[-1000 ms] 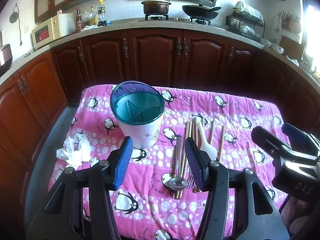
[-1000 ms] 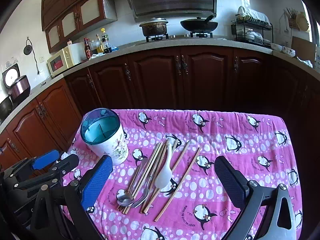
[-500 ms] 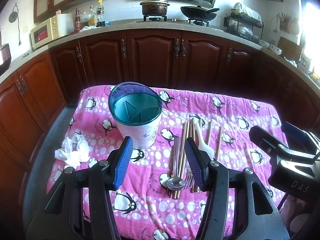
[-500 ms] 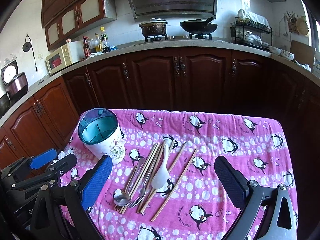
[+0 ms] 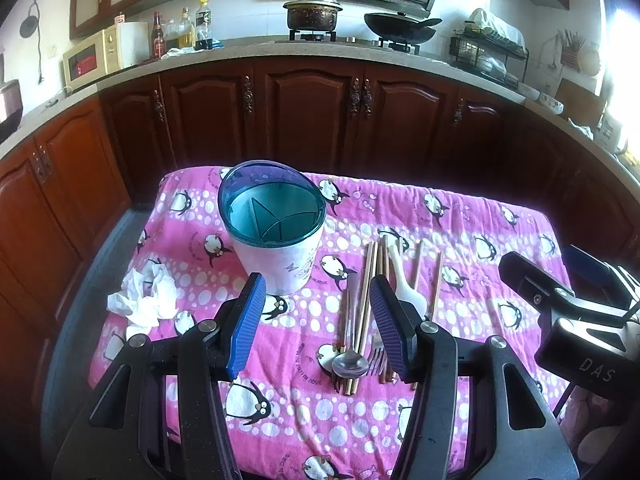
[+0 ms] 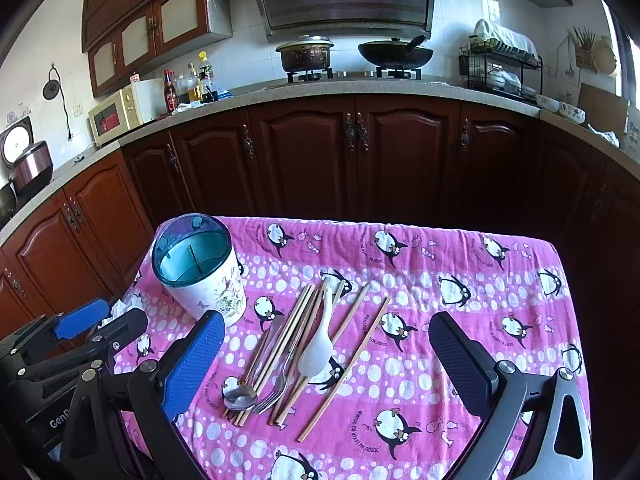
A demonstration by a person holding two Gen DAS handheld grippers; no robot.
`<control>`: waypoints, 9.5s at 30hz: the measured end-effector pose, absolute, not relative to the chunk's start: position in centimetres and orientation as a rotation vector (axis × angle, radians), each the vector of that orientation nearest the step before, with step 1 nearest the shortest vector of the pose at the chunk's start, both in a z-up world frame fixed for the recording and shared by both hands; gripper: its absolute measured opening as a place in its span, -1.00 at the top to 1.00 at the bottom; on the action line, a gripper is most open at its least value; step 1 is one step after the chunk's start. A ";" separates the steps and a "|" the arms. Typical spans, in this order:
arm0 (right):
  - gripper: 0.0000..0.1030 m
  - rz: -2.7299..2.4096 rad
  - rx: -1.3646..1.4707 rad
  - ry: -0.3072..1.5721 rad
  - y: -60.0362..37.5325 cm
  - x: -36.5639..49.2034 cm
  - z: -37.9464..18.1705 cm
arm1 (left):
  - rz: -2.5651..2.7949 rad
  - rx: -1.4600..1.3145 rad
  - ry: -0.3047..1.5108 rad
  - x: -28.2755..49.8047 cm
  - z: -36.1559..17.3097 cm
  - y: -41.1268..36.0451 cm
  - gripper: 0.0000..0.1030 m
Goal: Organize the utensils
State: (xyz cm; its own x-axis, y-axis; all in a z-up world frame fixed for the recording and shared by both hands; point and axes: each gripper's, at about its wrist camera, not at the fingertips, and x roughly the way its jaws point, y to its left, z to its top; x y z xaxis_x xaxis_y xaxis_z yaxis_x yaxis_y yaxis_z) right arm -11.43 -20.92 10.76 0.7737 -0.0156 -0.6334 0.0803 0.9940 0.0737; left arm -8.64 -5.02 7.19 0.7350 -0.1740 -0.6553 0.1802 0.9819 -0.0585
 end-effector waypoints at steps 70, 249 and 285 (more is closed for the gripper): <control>-0.98 -0.020 0.050 0.746 -20.2 -10.4 9.0 | -0.185 0.004 0.755 -8.1 5.7 -4.9 -0.05; 0.95 0.724 0.891 1.260 -15.4 7.6 5.1 | -0.123 0.096 0.859 6.6 11.6 4.3 0.94; 0.10 0.535 1.223 1.280 -16.3 10.8 0.7 | -0.127 0.118 0.915 8.6 8.6 1.7 0.92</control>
State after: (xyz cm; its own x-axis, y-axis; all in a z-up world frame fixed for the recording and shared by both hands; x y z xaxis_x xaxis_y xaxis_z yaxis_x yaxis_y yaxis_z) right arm 10.77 -16.27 0.65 0.2824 0.8618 -0.4213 0.3057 0.3354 0.8911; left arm 8.55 1.73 8.61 0.6031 -0.0592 -0.7955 0.1600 0.9860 0.0479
